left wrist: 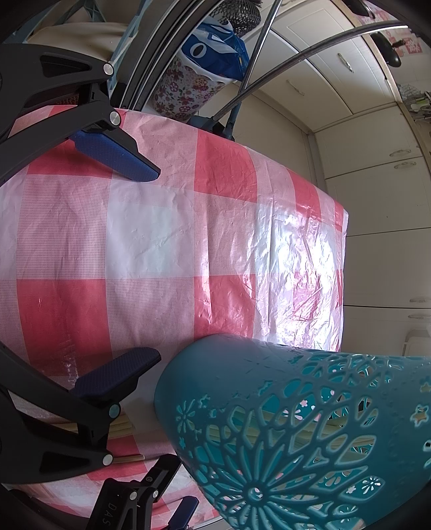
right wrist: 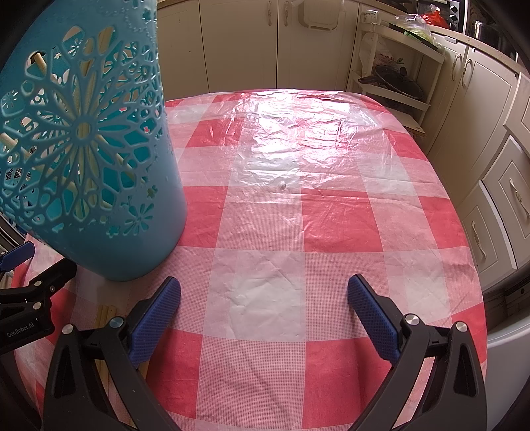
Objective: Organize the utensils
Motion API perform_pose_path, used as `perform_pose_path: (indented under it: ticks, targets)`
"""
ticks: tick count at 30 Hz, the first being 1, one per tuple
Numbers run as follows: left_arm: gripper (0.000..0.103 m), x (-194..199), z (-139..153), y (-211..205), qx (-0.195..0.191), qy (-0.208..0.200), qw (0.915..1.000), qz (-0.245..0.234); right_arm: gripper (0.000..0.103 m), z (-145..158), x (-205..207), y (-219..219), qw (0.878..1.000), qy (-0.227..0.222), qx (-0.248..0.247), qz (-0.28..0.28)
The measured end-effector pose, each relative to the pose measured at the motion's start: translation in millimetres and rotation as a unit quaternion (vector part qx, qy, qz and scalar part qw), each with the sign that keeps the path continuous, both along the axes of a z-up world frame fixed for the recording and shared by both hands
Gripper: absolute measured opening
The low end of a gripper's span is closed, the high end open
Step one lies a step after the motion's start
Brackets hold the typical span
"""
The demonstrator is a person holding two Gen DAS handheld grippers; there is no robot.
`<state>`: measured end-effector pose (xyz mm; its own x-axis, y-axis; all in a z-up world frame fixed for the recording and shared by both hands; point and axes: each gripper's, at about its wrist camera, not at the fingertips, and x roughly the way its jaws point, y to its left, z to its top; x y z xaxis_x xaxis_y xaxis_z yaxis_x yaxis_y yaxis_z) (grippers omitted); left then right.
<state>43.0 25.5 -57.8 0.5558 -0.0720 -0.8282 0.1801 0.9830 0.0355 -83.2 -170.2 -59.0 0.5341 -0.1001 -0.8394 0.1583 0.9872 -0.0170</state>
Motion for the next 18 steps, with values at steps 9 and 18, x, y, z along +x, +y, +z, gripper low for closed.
perform_pose_path:
  ticks: [9, 18]
  targets:
    - [0.096, 0.0, -0.1, -1.4, 0.0, 0.0, 1.0, 0.0, 0.096, 0.0, -0.1, -0.1, 1.0, 0.0, 0.0, 0.0]
    - [0.096, 0.0, -0.1, -1.3, 0.0, 0.0, 1.0, 0.0, 0.096, 0.0, -0.2, -0.1, 1.0, 0.0, 0.0, 0.0]
